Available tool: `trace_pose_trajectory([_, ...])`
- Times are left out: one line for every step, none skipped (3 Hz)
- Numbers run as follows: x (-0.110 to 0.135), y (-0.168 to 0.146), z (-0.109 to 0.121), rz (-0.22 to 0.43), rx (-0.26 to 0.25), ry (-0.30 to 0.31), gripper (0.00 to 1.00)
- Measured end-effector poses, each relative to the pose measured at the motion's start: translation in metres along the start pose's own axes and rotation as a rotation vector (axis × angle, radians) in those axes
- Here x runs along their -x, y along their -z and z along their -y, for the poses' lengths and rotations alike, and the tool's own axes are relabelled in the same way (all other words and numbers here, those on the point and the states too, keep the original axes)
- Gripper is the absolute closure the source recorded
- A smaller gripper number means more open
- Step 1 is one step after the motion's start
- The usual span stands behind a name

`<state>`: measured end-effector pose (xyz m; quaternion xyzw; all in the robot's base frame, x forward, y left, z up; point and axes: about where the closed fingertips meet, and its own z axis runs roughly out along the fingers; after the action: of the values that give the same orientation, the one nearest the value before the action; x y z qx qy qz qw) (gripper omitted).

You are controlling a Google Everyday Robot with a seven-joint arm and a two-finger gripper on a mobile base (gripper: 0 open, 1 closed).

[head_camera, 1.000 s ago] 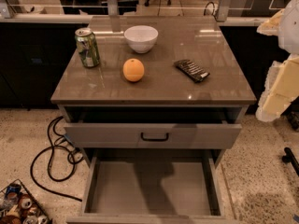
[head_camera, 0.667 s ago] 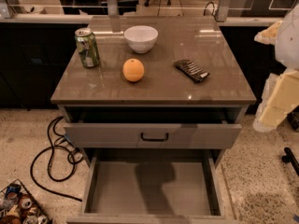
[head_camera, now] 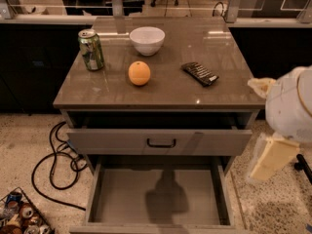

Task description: Close middle drawer

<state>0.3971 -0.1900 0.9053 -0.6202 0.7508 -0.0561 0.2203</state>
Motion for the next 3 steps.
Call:
trace_pose_trajectory([-0.004, -0.041, -0.043, 0.037, 0.052, -0.002, 0.00])
trace_pose_trajectory([-0.005, -0.077, -0.081, 0.050, 0.105, -0.008, 0.00])
trace_pose_trajectory([-0.009, -0.109, -0.118, 0.039, 0.143, -0.021, 0.00])
